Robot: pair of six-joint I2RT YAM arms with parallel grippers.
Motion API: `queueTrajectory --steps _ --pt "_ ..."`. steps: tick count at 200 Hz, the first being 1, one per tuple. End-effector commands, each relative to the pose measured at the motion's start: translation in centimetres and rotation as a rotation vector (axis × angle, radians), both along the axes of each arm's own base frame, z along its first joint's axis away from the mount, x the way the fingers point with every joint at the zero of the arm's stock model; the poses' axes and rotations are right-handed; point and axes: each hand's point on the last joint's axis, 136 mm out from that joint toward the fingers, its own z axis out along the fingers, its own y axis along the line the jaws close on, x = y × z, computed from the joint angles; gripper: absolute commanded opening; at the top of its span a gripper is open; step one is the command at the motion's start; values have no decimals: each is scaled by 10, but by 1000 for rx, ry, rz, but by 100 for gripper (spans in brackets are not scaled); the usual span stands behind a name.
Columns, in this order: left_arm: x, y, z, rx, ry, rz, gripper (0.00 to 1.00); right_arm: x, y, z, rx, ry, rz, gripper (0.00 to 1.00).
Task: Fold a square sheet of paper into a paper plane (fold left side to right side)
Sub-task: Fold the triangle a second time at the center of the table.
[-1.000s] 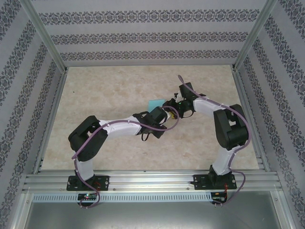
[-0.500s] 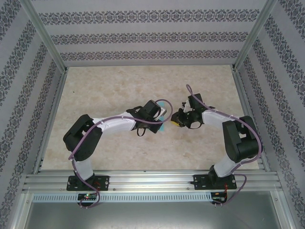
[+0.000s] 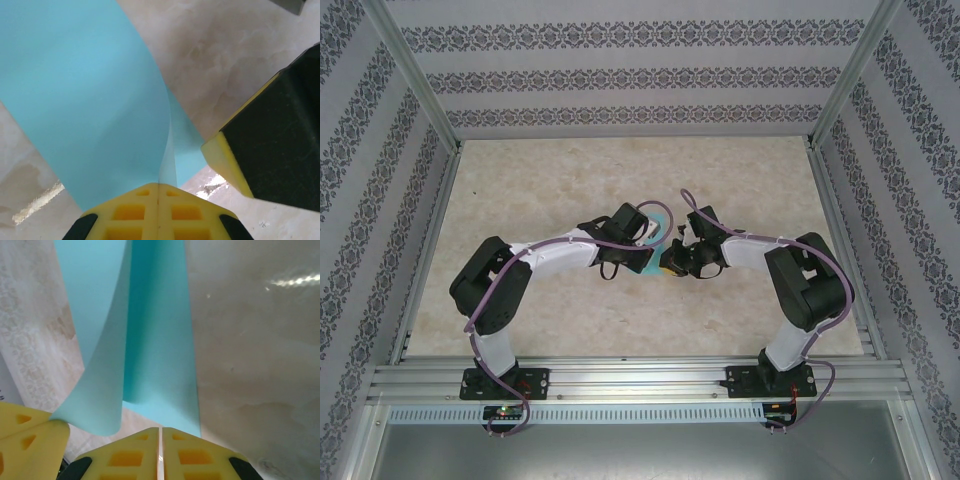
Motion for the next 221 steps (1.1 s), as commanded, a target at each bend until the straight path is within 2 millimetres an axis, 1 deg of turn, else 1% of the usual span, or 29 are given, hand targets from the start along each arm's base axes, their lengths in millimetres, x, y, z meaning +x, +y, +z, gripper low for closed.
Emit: queueTrajectory --steps 1,29,77,116,158,221 --pt "-2 7 11 -7 -2 -10 0 5 2 0 -30 -22 4 11" --pt "-4 11 7 10 8 -12 0 4 3 -4 -38 -18 11 11" --pt "1 24 9 49 -7 17 0 0 0 -14 -83 2 22 12" --pt "5 29 5 72 -6 25 0 -6 -3 -22 -128 22 36 12" --pt "16 34 -3 99 -10 32 0 -12 -4 -28 -168 34 58 12" --pt "33 39 -10 122 -11 31 0 -15 -2 -31 -192 40 73 12"
